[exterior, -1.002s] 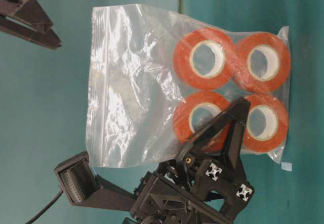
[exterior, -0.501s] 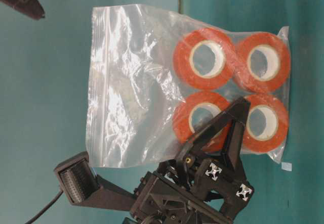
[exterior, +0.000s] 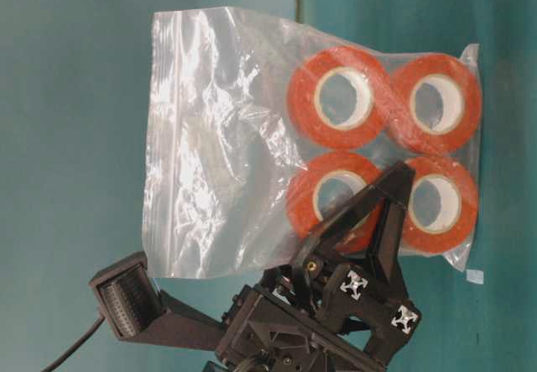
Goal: Hand over the clear zip bag and make it stand upright.
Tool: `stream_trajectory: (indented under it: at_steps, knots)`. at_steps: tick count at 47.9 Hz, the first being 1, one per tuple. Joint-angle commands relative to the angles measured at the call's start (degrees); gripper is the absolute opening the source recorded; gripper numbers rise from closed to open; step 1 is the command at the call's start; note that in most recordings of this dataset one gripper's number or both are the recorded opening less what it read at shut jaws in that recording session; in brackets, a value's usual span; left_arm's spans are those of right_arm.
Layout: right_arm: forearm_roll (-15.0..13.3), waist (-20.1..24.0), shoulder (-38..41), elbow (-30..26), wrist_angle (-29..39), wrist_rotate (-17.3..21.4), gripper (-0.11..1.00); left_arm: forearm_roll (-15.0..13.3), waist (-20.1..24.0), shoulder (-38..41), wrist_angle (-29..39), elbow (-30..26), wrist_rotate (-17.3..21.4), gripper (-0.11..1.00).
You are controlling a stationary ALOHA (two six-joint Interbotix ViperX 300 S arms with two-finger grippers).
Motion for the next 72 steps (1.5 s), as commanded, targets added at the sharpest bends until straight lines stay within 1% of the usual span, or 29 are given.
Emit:
stream_trajectory:
  at_steps: [1,21,72]
  knots:
    - [0.18,-0.18,-0.53,-0.35,-0.79,0.62,0.86,0.09,-0.18,-0.35,-0.18,-0.62,-0.18,0.24]
    - [0.18,-0.09,-0.53,-0.35,-1.49,0.7,0.86,0.0,-0.44,-0.35,1.14,-0.7,-0.26,0.24]
    - [0.18,-0.09,-0.79,-0.26,-1.58,0.7,0.86,0.09,-0.62,-0.35,1.14,-0.53,-0.26,0.24]
